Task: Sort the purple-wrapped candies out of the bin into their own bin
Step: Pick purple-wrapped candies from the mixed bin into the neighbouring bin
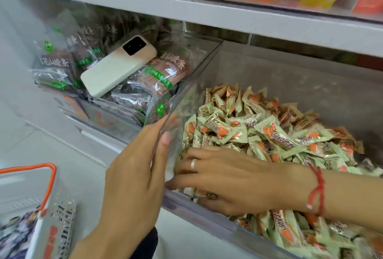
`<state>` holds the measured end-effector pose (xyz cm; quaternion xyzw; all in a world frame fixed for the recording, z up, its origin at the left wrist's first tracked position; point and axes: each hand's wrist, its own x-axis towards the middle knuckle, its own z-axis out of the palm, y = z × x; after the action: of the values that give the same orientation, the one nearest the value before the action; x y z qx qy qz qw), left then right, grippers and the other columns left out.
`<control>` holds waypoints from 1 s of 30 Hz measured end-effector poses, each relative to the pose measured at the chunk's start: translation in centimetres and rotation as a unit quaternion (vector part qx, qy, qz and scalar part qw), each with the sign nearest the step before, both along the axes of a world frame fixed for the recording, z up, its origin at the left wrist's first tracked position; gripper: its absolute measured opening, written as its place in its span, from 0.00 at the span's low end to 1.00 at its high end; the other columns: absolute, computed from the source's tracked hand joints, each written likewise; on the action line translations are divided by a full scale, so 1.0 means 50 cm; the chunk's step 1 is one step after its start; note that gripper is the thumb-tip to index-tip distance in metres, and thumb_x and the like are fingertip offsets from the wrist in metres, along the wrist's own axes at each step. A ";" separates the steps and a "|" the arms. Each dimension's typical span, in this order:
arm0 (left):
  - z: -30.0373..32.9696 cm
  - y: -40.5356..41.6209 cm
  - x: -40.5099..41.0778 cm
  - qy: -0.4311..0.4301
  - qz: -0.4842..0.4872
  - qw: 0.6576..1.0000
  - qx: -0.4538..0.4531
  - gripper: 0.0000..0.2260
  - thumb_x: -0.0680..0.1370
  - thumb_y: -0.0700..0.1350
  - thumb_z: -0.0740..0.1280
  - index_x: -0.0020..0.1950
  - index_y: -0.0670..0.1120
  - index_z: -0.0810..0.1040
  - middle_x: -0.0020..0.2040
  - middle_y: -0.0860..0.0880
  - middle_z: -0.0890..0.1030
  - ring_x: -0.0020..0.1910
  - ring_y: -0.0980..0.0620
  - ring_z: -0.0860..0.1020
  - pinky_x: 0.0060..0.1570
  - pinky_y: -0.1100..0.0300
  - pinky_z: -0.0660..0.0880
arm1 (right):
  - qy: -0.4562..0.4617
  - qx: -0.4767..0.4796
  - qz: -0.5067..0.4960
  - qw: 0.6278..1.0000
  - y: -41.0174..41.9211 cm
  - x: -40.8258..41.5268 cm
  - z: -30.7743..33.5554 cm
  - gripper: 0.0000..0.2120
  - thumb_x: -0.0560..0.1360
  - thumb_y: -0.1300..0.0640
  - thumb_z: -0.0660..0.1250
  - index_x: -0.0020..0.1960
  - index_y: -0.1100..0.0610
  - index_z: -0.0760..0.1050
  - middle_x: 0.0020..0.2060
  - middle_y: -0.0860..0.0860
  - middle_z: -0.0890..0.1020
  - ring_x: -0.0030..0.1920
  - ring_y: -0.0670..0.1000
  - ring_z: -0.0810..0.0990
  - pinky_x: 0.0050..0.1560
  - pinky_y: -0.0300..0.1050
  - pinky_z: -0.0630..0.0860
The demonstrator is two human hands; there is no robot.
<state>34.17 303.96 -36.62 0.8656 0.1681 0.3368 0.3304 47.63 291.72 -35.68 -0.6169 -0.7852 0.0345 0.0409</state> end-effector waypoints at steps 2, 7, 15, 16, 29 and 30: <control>0.001 0.000 0.000 0.002 0.004 1.000 0.004 0.15 0.82 0.57 0.51 0.66 0.68 0.67 0.56 0.66 0.77 0.55 0.66 0.76 0.47 0.58 0.77 | -0.044 0.017 -0.014 0.999 -0.009 0.014 -0.008 0.20 0.69 0.62 0.64 0.60 0.49 0.74 0.51 0.46 0.76 0.51 0.49 0.67 0.47 0.43 0.69; 0.002 -0.001 0.002 -0.002 -0.015 1.000 -0.014 0.15 0.82 0.57 0.51 0.66 0.65 0.68 0.57 0.67 0.76 0.54 0.63 0.77 0.45 0.51 0.78 | 0.031 -0.018 -0.134 0.990 -0.029 0.052 0.027 0.21 0.73 0.64 0.64 0.60 0.42 0.76 0.50 0.40 0.77 0.51 0.45 0.68 0.47 0.33 0.61; -0.005 -0.002 0.011 -0.019 0.000 1.000 -0.024 0.17 0.82 0.55 0.51 0.69 0.60 0.69 0.58 0.61 0.78 0.56 0.61 0.76 0.50 0.60 0.73 | -0.034 -0.022 -0.016 0.999 0.021 -0.006 0.006 0.12 0.69 0.58 0.70 0.52 0.52 0.80 0.46 0.51 0.77 0.44 0.53 0.73 0.41 0.52 0.74; -0.004 -0.002 0.011 -0.019 0.001 1.000 -0.024 0.17 0.82 0.55 0.51 0.69 0.59 0.69 0.59 0.60 0.78 0.58 0.61 0.75 0.51 0.62 0.72 | -0.054 -0.007 -0.010 0.998 0.024 -0.008 -0.006 0.08 0.69 0.58 0.70 0.48 0.54 0.79 0.45 0.52 0.77 0.44 0.54 0.74 0.41 0.51 0.74; 0.006 0.000 0.010 -0.006 0.000 1.000 0.015 0.18 0.83 0.52 0.52 0.69 0.52 0.71 0.61 0.59 0.75 0.59 0.60 0.72 0.51 0.60 0.67 | 0.447 0.024 -0.384 0.808 -0.144 -0.008 0.142 0.09 0.76 0.55 0.67 0.55 0.52 0.82 0.38 0.42 0.85 0.36 0.39 0.80 0.41 0.35 0.78; 0.008 0.000 0.009 -0.004 0.003 1.000 0.024 0.17 0.83 0.51 0.52 0.69 0.51 0.71 0.61 0.58 0.74 0.61 0.57 0.71 0.52 0.60 0.67 | 0.462 0.034 -0.394 0.794 -0.167 -0.018 0.144 0.09 0.76 0.56 0.68 0.55 0.52 0.82 0.37 0.43 0.85 0.35 0.39 0.80 0.41 0.33 0.77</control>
<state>34.63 303.96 -36.20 0.8713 0.1614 0.3453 0.3091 46.75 283.37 -28.46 -0.7817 -0.3630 0.2690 0.4299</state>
